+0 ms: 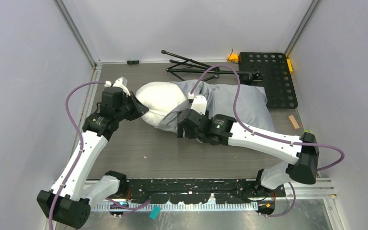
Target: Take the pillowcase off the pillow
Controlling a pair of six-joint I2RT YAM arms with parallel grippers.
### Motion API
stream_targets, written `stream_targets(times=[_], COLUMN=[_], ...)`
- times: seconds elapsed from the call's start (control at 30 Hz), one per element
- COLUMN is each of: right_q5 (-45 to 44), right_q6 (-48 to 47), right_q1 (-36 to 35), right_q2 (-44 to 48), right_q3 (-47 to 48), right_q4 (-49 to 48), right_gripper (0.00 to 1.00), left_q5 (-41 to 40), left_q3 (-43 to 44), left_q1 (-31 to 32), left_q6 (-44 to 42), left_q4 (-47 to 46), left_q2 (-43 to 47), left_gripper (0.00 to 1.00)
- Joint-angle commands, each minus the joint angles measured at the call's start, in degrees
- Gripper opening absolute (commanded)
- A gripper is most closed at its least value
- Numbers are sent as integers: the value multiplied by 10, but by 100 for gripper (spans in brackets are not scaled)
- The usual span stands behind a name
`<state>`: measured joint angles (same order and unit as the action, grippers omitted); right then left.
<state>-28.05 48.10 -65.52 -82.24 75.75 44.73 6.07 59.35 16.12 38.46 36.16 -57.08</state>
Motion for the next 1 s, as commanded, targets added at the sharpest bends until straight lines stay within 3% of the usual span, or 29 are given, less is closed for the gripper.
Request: stream_targets(times=[0.0,0.17,0.33,0.5,0.7,0.8,0.97], right_q5=[-88,-116,-137,-165,-152,-185,-221], right_q6=[81,103,101,112,34,-20,-81], right_q1=[-3,-2,0,47,207,259,264], right_q2=[-28,-41,6,98,233,280,283], right_q3=[-2,7,-42,-89,-126,-81,41], right_q4=[-61,-4,18,89,124,141,159], right_gripper=[64,37,1,0,0,0,0], left_q5=[-39,-92,-138,-240,-312,-323,-323], left_q3=[24,41,78,118,153,179,226], left_q1=[1,0,-17,-44,-81,-97,-99], left_q6=[-8,-26,-69,-119,-157,-171,-190], left_q4=[-15,4,21,41,49,65,125], left_q2=[27,24,0,-9,-11,-18,-45], left_gripper=[0,0,0,0,0,0,0])
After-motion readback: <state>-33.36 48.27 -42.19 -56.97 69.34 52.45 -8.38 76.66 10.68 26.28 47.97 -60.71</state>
